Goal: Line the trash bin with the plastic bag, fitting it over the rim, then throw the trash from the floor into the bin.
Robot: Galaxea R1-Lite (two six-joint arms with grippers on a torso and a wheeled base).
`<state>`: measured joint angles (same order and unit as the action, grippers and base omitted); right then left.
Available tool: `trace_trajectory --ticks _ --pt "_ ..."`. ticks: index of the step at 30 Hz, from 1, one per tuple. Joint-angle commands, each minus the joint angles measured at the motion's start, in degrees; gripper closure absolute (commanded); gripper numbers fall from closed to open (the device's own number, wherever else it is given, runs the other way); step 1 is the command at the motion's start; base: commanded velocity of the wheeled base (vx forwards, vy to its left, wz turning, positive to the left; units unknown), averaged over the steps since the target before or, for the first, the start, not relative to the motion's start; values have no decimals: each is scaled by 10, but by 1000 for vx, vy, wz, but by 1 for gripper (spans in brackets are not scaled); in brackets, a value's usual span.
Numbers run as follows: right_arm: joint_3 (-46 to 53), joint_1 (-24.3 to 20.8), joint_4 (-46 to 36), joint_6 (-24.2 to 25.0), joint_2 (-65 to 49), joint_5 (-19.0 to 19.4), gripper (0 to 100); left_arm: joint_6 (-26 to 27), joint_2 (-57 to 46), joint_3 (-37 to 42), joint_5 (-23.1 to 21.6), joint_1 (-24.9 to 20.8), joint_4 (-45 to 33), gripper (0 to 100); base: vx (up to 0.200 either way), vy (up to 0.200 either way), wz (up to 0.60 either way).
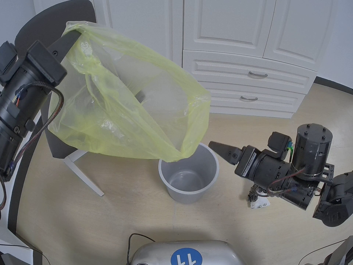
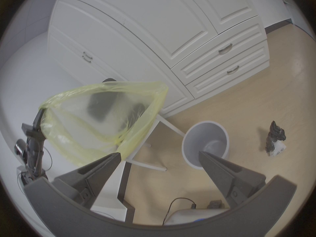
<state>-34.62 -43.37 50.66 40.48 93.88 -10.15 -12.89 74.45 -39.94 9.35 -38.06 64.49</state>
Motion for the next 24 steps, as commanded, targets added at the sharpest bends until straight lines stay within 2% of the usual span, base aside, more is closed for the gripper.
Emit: trace_trajectory --ticks 1,5,20,24 --pt "-7 21 15 2 -2 1 0 7 -26 15 0 -24 -1 100 0 0 0" --pt "-3 28 39 3 -4 1 0 22 -26 25 -1 -33 0 100 0 0 0" --pt "23 12 29 -4 17 15 0 23 -36 50 -20 -57 2 100 0 0 0" --pt "25 18 25 -7 18 19 0 23 -63 71 -57 -59 1 100 0 0 0"
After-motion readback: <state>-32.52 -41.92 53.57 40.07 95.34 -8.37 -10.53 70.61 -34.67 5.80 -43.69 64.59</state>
